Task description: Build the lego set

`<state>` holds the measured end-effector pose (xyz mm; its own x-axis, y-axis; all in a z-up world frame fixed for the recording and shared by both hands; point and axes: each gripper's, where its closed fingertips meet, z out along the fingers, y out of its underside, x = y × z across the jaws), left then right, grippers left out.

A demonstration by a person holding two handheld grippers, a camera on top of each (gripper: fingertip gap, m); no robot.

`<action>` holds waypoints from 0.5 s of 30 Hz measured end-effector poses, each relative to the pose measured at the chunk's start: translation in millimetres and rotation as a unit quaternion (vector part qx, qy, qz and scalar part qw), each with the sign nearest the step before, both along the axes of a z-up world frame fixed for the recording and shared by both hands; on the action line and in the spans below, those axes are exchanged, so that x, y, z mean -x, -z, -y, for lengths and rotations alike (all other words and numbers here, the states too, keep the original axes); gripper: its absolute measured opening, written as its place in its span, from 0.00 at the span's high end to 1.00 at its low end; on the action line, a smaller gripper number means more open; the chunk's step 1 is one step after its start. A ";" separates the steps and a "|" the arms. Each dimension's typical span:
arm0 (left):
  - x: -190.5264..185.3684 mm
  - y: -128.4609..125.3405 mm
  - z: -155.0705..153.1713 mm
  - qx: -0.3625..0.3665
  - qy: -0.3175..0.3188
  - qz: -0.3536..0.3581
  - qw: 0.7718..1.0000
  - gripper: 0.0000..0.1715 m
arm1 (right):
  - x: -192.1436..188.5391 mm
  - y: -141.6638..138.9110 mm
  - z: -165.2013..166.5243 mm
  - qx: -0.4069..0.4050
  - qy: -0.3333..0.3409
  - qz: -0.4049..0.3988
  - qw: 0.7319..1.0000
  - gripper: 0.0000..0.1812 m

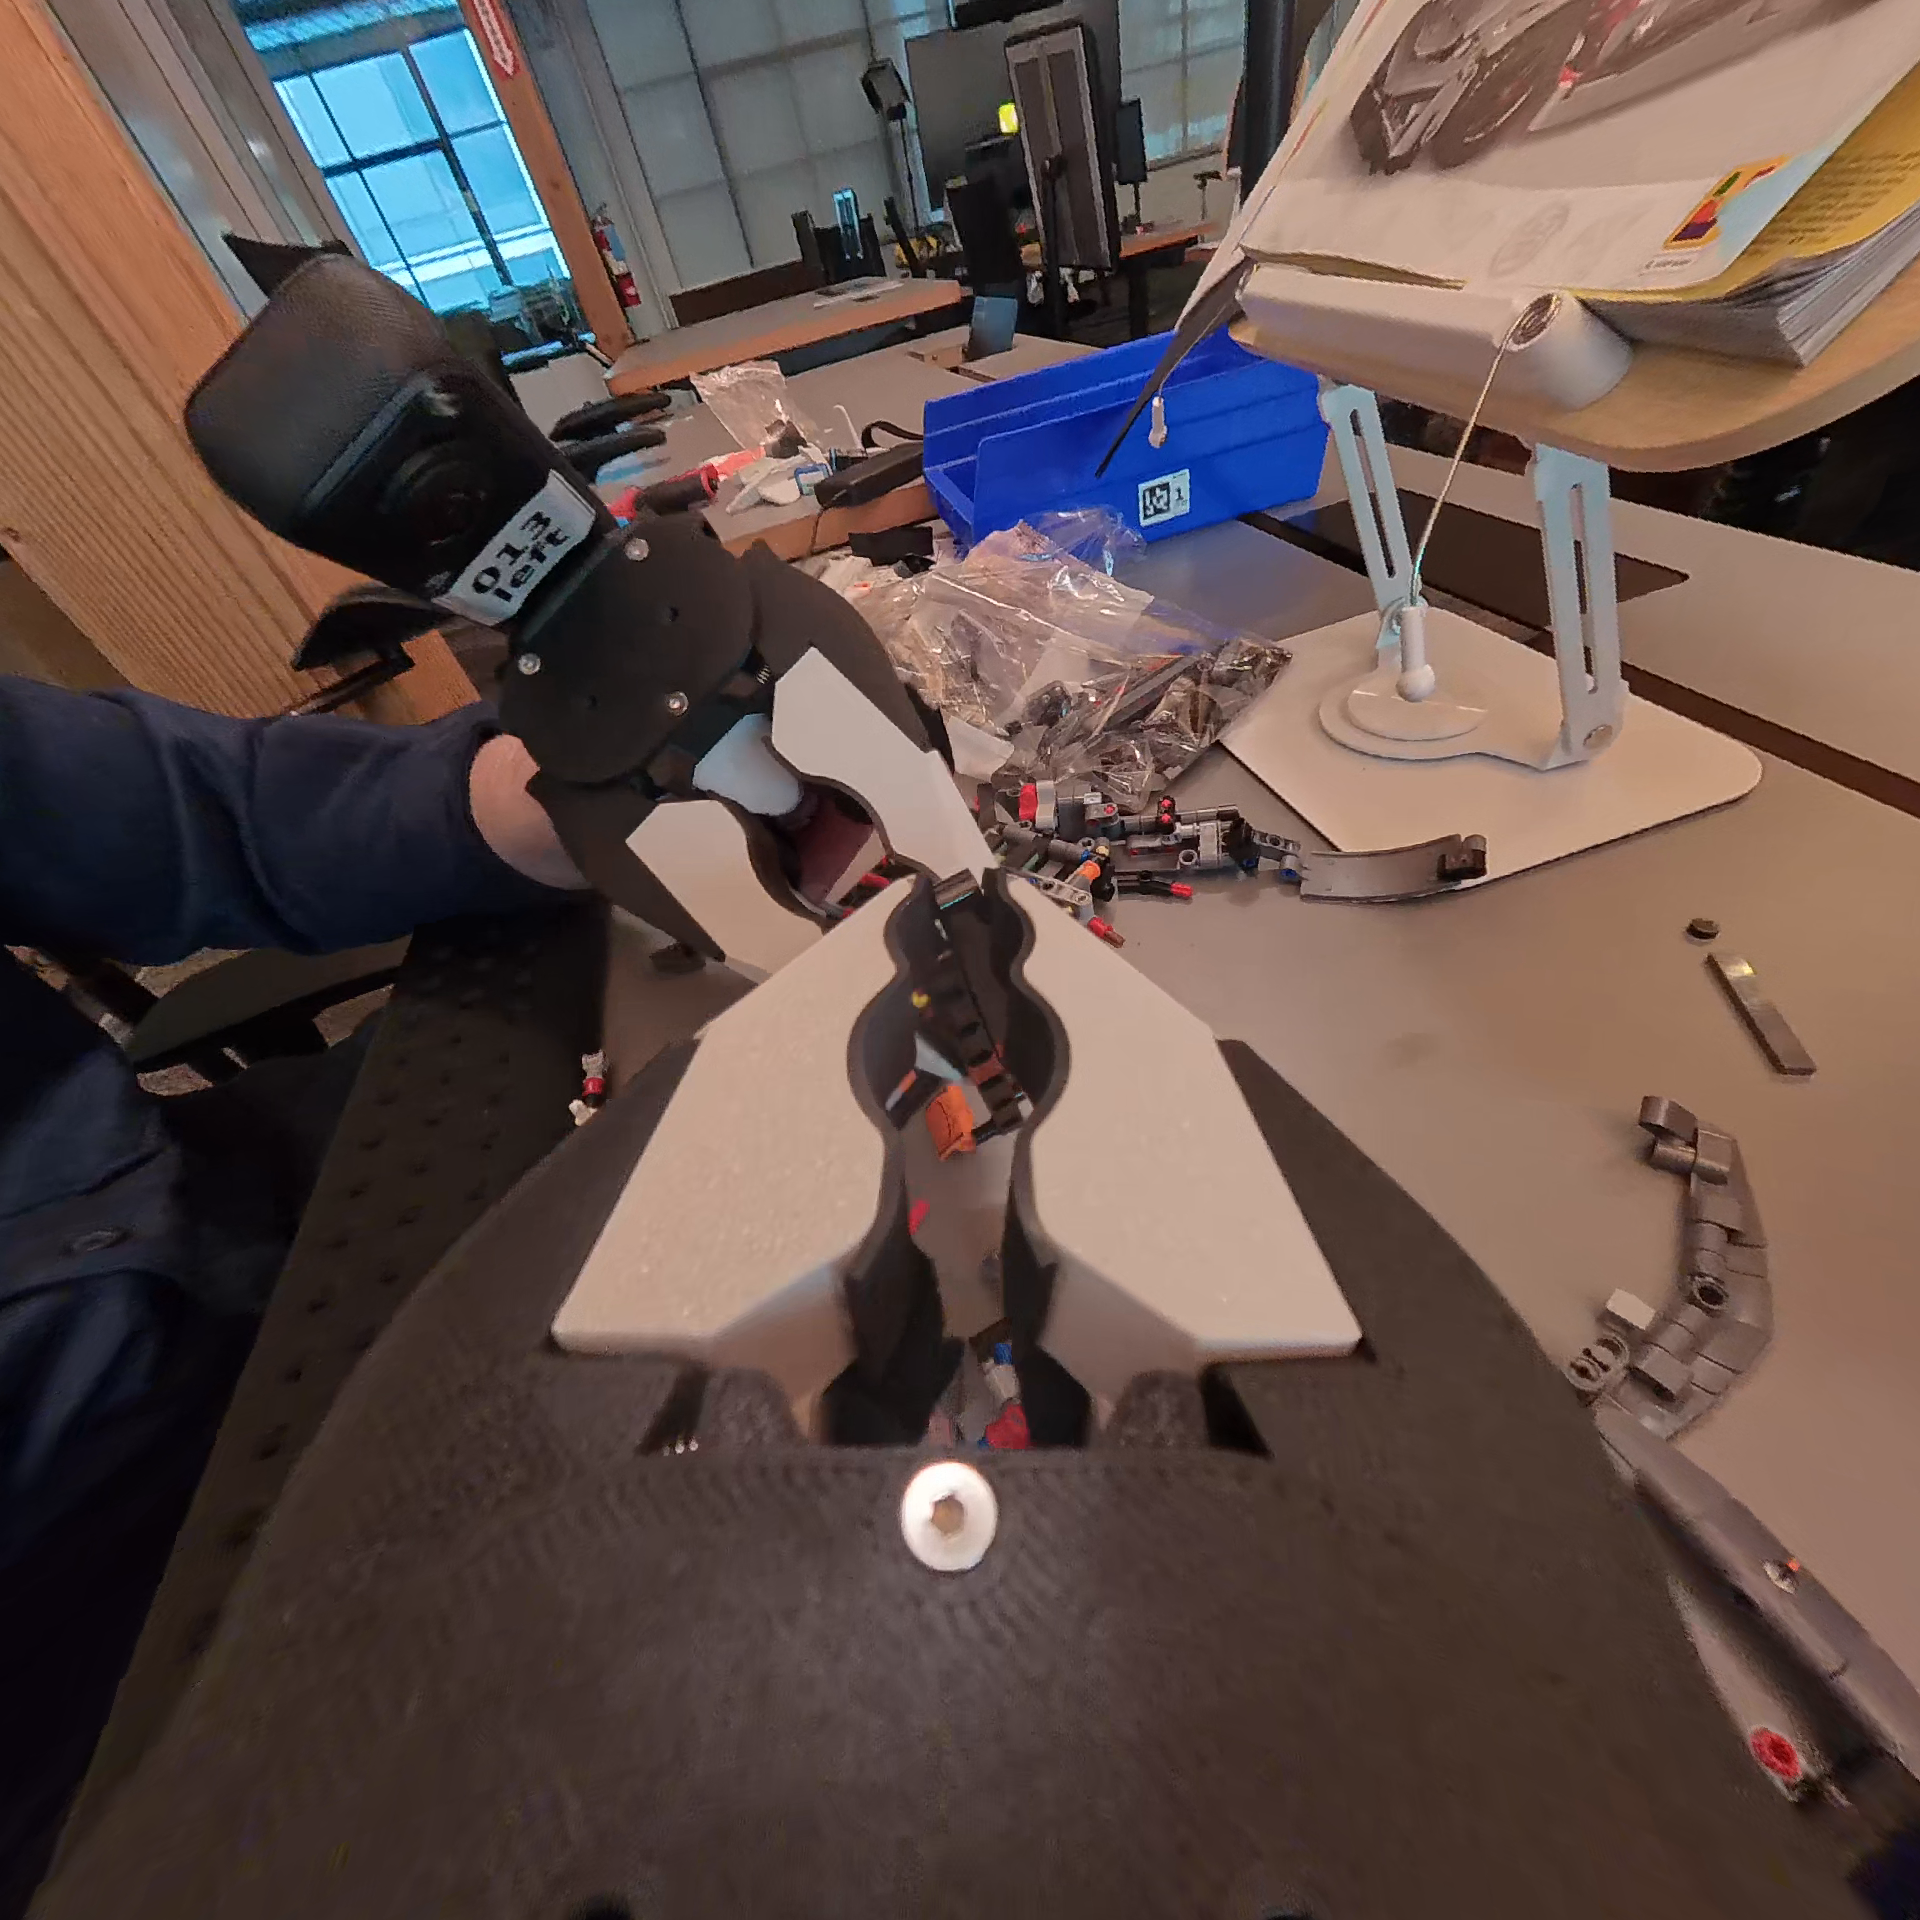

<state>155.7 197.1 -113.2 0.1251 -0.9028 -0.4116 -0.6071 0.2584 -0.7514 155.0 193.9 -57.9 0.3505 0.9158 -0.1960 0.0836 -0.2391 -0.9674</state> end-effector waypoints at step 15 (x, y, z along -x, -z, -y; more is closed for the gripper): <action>8.4 6.5 0.9 0.009 0.012 -0.034 0.999 0.95 | 7.3 7.4 11.5 -0.029 -0.039 0.029 0.998 0.94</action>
